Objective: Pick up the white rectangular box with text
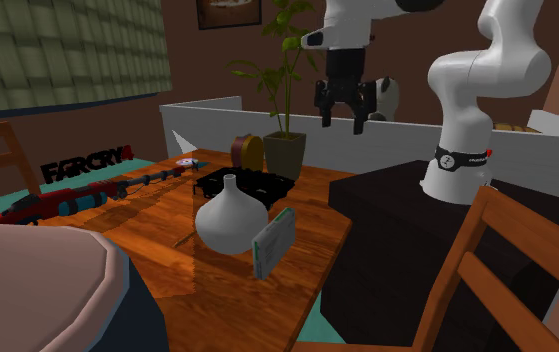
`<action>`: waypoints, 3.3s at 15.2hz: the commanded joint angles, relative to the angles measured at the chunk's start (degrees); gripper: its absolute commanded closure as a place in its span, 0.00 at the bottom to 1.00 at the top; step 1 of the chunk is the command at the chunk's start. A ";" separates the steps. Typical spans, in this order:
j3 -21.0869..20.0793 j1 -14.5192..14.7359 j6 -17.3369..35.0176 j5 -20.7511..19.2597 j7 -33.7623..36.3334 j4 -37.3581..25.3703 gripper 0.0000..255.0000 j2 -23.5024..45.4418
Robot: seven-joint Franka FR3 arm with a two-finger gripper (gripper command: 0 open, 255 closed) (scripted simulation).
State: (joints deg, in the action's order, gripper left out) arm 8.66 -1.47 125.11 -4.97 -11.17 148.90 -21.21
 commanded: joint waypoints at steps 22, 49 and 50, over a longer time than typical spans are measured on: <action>1.31 -3.92 29.44 11.96 -16.69 -13.42 0.00 43.92; 3.86 -2.12 19.54 7.74 -13.82 -12.43 1.00 32.83; 3.87 -2.12 19.44 7.69 -13.78 -12.42 1.00 32.72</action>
State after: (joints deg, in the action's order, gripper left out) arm 12.46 -3.64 144.89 2.90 -25.08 136.38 11.98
